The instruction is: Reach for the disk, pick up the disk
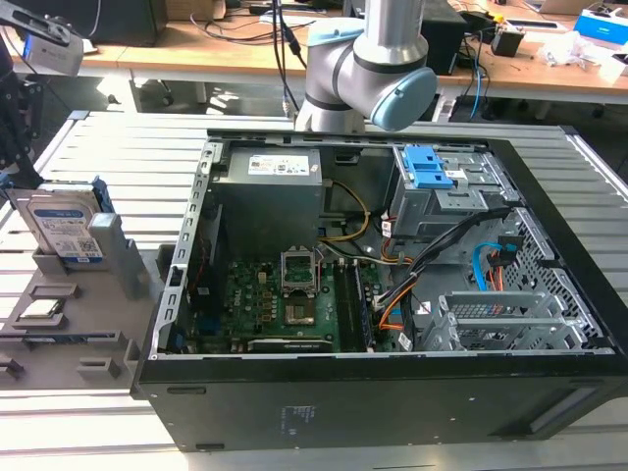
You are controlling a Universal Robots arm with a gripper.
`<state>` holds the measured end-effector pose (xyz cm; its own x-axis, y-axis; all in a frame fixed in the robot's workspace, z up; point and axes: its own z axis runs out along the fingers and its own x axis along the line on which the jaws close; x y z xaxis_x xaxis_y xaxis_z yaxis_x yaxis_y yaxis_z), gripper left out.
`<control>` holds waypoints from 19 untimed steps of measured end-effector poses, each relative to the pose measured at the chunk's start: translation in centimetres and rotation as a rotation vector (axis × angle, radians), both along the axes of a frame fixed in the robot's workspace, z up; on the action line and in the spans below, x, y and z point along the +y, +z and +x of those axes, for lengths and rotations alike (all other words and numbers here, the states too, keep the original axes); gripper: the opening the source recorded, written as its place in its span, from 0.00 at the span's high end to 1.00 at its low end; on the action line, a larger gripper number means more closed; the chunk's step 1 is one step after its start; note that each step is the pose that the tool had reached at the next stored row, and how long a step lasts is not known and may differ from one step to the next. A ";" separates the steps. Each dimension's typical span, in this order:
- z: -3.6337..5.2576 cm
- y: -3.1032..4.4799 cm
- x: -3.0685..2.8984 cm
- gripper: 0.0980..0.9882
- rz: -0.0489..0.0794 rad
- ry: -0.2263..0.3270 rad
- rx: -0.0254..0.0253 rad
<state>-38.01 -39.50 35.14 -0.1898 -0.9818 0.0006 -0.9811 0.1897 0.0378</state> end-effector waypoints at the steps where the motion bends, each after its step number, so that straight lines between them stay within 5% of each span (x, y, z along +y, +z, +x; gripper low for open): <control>1: 0.00 0.00 0.00 0.99 0.000 0.013 0.0001; 19: 0.00 0.00 0.00 0.99 0.000 0.146 0.0000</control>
